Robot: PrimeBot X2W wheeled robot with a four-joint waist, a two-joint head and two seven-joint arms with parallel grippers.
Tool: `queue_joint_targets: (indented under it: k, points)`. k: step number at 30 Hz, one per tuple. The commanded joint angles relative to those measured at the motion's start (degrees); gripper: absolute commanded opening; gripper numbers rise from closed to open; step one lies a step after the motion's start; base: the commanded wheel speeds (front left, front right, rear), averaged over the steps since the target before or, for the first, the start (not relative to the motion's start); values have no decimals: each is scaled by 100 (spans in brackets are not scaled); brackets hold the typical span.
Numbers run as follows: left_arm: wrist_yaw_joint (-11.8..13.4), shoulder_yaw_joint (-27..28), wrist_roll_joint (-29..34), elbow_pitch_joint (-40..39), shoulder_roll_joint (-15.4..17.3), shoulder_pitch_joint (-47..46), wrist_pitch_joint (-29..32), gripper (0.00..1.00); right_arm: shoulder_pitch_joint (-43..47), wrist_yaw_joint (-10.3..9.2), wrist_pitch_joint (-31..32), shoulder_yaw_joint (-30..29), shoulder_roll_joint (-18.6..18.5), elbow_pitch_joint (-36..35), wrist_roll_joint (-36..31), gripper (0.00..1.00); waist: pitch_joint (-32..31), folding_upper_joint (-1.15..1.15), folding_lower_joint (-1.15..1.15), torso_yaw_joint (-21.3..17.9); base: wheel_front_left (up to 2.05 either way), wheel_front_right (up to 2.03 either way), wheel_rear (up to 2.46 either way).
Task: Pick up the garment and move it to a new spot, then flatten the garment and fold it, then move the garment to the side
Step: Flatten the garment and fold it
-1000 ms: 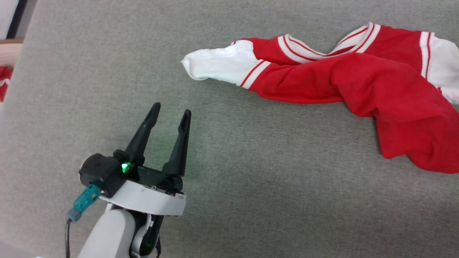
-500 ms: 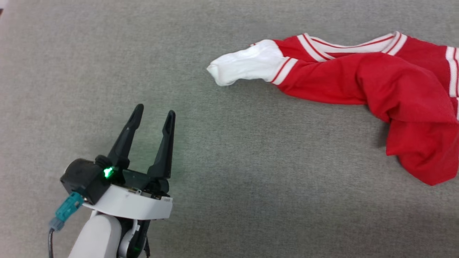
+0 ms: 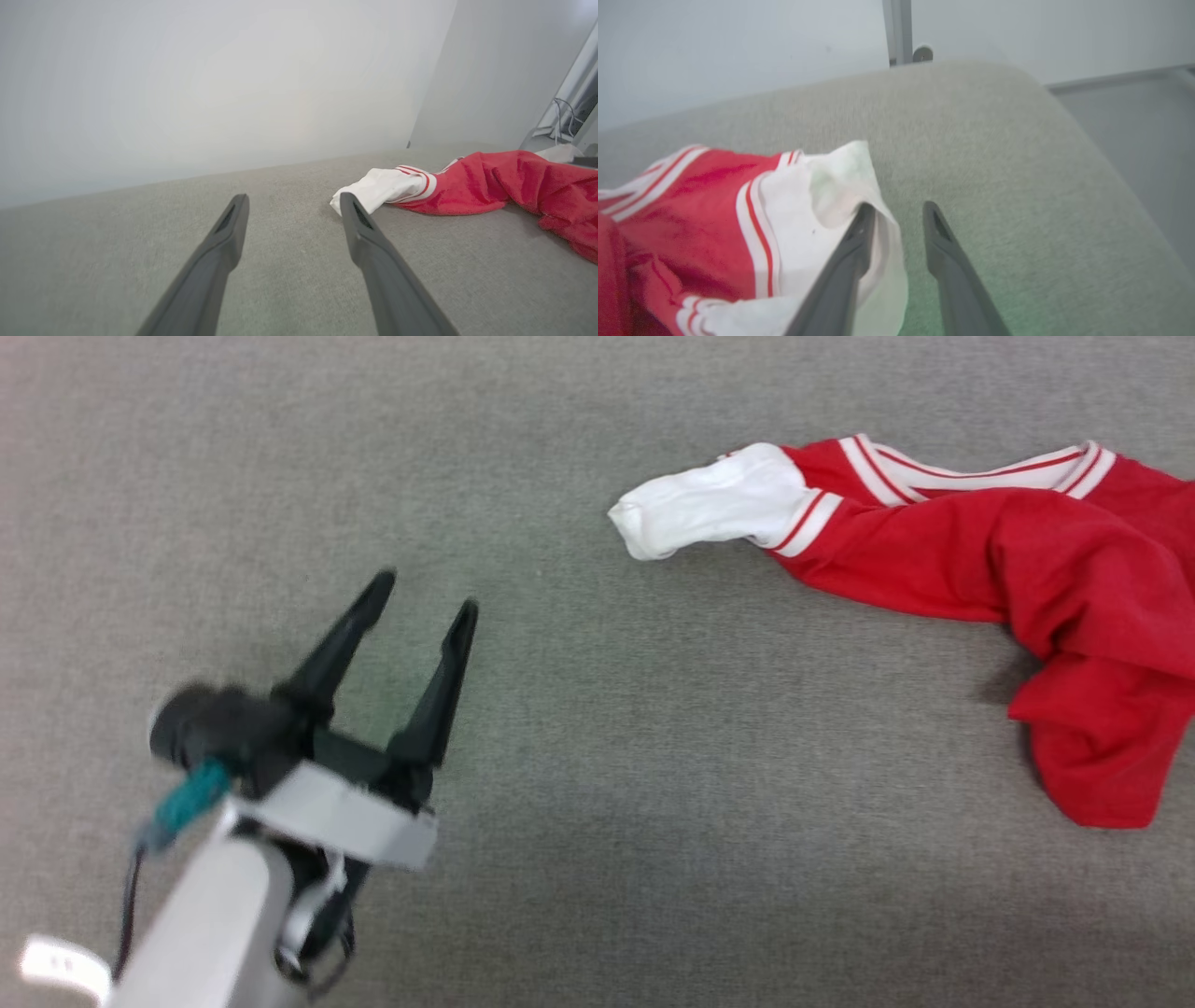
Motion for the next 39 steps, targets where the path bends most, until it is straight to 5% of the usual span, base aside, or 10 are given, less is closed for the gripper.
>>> queue_joint_targets:
  k: [1,7,11,17,22,28,39]
  points:
    - [-31,-188,-14,65,221,-419,232,100,43,-9,-358,-151,80,-104,-152,100,-80,0,0,-122,0,0,0]
    - [-33,-1193,-584,408,910,-1848,1359,100,371,-9,-1448,-61,525,-906,-539,100,-156,0,0,-600,0,0,0]
    - [-34,-1781,-1392,1080,1046,-2844,2682,100,582,-9,-1867,256,802,-1589,-577,100,-149,0,0,-1005,0,0,0]
    - [-35,-2067,-2657,2220,705,-4003,4624,100,728,-9,-2007,469,1043,-2085,-593,100,-50,0,0,-1420,0,0,0]
    - [104,-2233,-3028,3321,215,-5020,5940,100,754,-9,-2067,727,1159,-2389,-576,100,98,0,0,-1778,0,0,0]
    - [154,-2550,-2861,4263,-126,-5686,6538,100,625,-9,-2114,967,1325,-2489,-566,100,219,0,0,-2124,0,0,0]
    - [7,-2916,-2616,5192,-146,-5990,6411,100,538,-9,-2156,1149,1426,-2415,-571,100,295,0,0,-2341,0,0,0]
